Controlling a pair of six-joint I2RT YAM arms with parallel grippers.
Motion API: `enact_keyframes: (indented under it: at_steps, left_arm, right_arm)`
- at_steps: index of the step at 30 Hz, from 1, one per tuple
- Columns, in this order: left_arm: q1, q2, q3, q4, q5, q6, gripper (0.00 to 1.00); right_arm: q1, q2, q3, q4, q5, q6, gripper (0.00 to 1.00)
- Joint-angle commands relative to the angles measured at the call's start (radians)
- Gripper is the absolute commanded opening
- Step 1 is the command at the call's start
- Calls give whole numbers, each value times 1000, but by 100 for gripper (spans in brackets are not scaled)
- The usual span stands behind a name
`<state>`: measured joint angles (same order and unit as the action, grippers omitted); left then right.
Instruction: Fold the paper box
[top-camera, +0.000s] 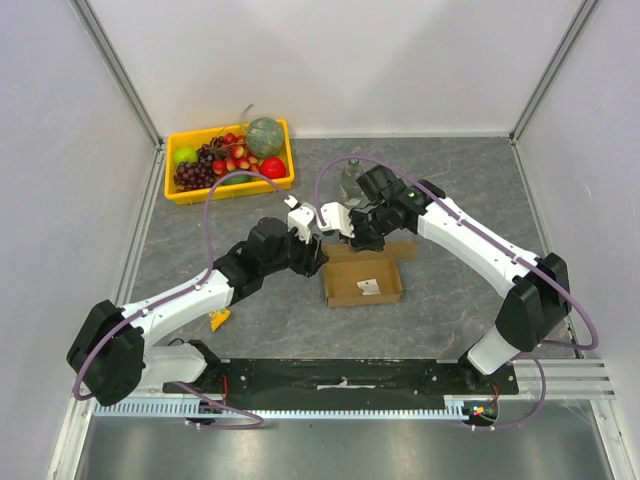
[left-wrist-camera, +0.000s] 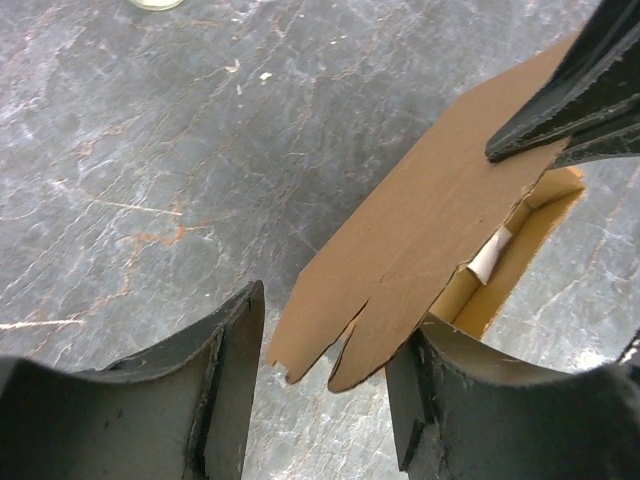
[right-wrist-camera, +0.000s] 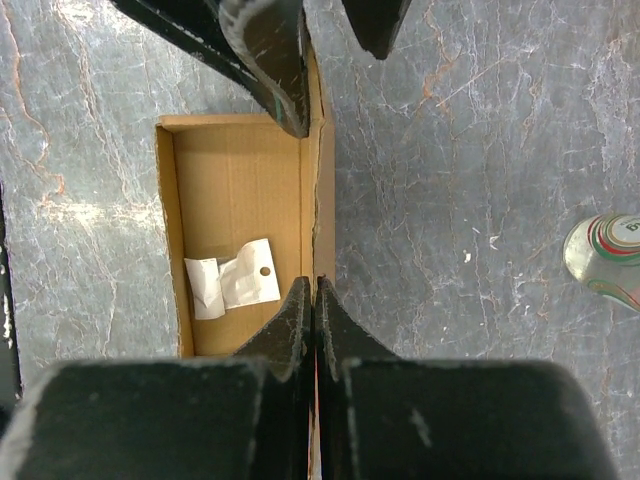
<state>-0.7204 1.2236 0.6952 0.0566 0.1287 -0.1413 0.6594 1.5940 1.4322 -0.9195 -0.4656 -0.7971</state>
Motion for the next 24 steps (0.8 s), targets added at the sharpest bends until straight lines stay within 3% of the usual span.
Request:
enact_keyframes:
  at_steps: [1,24]
  left_arm:
    - [-10,-32,4,0,-78,63,56]
    - [-19,-36,-43,52,-83,85,57]
  right_arm:
    - [5,21,48,24,7,32,0]
    - [-3,17,71,28,19,55,0]
